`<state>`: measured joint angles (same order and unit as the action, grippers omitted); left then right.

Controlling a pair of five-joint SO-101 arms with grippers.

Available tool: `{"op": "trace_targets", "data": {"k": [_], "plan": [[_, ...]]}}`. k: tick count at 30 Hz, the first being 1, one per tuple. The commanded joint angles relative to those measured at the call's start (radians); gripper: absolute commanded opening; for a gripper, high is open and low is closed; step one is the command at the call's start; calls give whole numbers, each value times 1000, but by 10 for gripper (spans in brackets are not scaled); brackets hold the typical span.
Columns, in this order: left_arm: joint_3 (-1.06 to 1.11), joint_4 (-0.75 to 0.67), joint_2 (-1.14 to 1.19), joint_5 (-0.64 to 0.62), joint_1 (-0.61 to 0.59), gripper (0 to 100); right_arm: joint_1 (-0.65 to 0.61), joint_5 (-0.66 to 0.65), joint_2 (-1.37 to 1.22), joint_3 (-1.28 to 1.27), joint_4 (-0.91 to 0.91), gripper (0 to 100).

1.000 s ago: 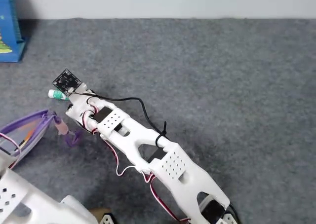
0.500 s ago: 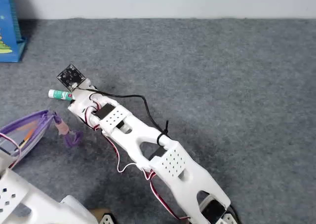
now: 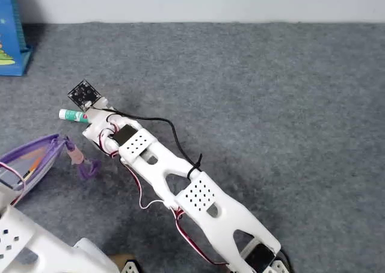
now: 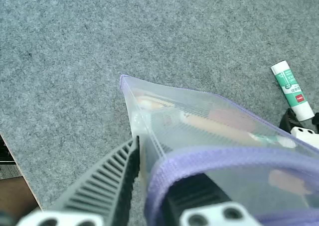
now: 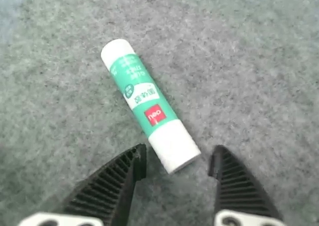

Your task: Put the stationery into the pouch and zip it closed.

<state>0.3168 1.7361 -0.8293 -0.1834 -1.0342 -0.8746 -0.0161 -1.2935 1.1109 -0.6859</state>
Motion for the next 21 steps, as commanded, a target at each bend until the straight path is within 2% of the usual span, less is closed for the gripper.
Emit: {"op": "trace_targets", "data": {"k": [1,2,4,9,16,21], "plan": [[-73,9,-5,8,-3,10,-13,3,-18,143,-45,34],[-73,9,-5,8,-3,10,-13,3,-28,167,-61,2],[-73,9,-5,8,-3,10,-12,3,-48,213,-102,27],[-73,9,-5,8,0,10,-10,2,-71,338,-234,10],[-73,9,-5,8,0,10,-8,2,-74,559,-506,9],[-73,9,-5,8,0,10,7,2,-47,572,-685,9]]}}
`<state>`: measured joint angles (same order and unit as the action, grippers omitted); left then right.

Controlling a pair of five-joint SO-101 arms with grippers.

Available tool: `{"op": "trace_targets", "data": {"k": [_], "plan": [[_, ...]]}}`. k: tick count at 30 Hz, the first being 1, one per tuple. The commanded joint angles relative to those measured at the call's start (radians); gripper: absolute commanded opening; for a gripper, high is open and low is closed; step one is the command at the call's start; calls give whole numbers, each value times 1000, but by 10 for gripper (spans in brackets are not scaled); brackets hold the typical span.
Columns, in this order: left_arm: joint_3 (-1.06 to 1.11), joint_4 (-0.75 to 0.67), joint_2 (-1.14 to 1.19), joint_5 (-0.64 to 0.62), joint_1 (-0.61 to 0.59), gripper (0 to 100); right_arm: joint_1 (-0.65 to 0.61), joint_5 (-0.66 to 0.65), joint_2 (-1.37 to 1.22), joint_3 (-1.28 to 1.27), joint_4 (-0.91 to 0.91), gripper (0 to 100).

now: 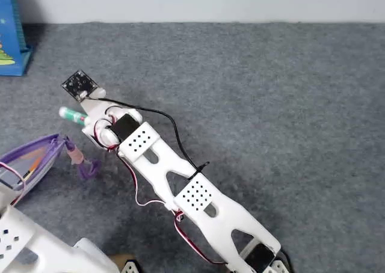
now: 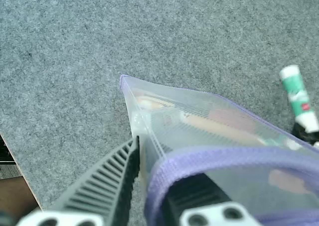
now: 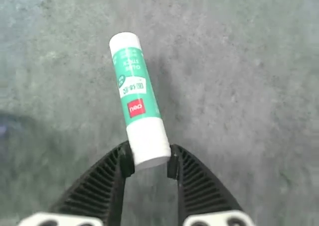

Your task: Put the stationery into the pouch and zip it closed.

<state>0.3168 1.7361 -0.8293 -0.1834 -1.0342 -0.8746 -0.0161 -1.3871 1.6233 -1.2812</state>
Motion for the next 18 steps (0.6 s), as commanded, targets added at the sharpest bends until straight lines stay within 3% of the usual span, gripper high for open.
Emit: {"op": "trace_targets", "data": {"k": [1,12,18], "plan": [[-73,9,-5,8,0,10,15,2,53,60,-127,9],[-73,9,-5,8,2,10,64,9,183,61,-486,9],[-74,11,-5,8,3,10,90,35,259,58,-519,8]]}}
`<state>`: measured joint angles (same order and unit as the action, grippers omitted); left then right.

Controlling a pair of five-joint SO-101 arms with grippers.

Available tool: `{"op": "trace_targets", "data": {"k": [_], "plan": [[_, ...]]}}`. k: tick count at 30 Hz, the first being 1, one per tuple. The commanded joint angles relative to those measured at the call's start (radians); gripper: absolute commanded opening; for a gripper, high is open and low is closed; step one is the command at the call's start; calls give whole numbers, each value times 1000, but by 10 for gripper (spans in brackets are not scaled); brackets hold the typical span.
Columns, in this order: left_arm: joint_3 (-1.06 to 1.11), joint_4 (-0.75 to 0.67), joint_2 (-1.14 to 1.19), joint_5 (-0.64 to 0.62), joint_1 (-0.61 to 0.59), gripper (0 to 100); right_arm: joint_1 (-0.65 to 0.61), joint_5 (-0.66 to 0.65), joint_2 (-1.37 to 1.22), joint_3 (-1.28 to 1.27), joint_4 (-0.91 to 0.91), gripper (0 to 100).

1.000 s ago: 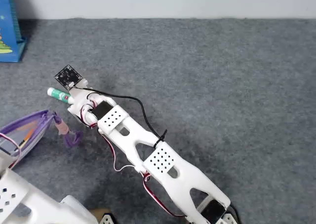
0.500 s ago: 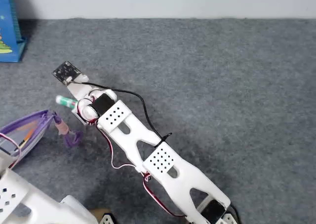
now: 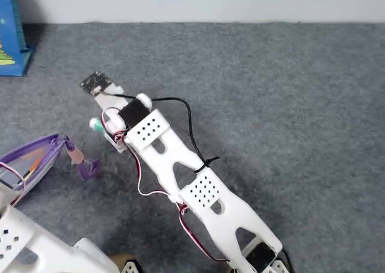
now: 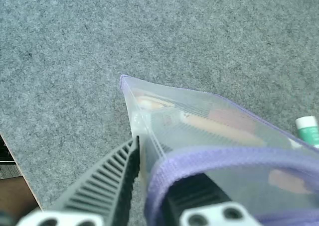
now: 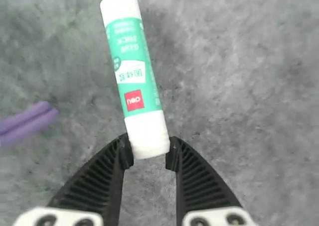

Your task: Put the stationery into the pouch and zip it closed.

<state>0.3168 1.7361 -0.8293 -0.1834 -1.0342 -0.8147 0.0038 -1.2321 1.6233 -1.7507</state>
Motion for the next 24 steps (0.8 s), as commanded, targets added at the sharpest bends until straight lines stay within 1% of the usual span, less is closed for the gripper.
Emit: {"op": "trace_targets", "data": {"k": [1,7,10,16,20,24], "plan": [[-74,11,-5,8,3,10,33,18,113,57,-51,8],[-79,14,-6,8,5,10,53,21,159,51,-54,8],[-79,11,-6,9,5,10,62,21,200,-21,-54,8],[-79,9,-6,38,5,10,85,61,432,-367,-53,8],[-79,9,-6,38,9,10,93,68,676,-651,-50,8],[-74,15,-6,38,61,10,101,68,941,-908,-45,8]]}}
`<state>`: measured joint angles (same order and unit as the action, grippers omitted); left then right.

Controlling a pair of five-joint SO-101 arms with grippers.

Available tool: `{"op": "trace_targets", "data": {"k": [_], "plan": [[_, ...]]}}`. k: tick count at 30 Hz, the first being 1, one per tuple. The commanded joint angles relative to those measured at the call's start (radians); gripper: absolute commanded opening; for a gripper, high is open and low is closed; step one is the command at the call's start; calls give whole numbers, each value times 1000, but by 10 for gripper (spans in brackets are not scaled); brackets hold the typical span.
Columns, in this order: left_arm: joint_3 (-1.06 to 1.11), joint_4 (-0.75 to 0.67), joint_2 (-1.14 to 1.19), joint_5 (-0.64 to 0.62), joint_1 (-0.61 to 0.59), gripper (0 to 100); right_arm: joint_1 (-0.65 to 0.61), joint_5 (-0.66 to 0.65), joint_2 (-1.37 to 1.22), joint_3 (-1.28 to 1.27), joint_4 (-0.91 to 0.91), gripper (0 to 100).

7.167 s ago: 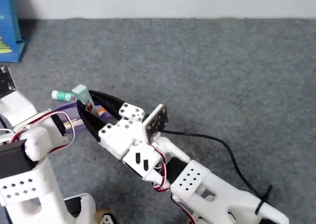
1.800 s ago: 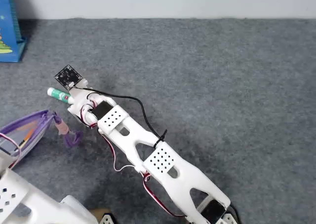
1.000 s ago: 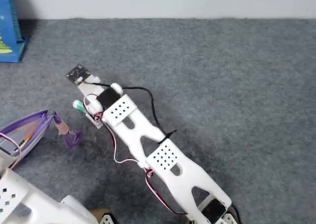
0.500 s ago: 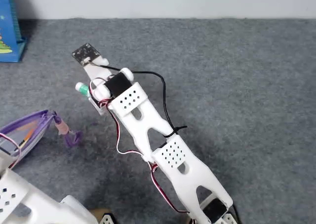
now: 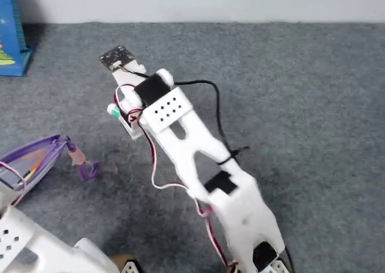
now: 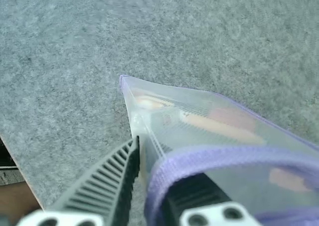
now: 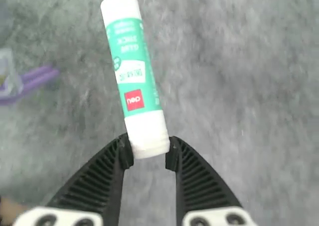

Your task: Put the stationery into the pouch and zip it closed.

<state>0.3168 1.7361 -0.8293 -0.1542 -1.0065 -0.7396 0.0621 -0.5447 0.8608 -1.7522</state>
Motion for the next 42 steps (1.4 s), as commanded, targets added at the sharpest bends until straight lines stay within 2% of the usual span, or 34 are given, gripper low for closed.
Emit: {"op": "trace_targets", "data": {"k": [1,11,17,22,25,27,31,33,42], "plan": [[-74,15,-6,6,49,10,33,9,321,-209,-42,8],[-73,18,-6,2,253,10,45,2,866,-667,-28,8],[-73,18,-6,2,391,10,136,-69,1047,-905,-27,8],[-73,18,-6,0,439,10,249,-110,1073,-1106,30,12],[-73,18,-6,0,437,10,277,-118,1072,-1247,94,14],[-73,18,-6,0,436,10,280,-118,1075,-1346,156,45],[-53,18,-6,0,436,10,277,-120,1075,-1482,249,169],[-36,18,-6,0,437,10,275,-120,1075,-1524,283,200],[-24,18,-6,0,437,10,252,-120,1061,-1542,429,202]]}}
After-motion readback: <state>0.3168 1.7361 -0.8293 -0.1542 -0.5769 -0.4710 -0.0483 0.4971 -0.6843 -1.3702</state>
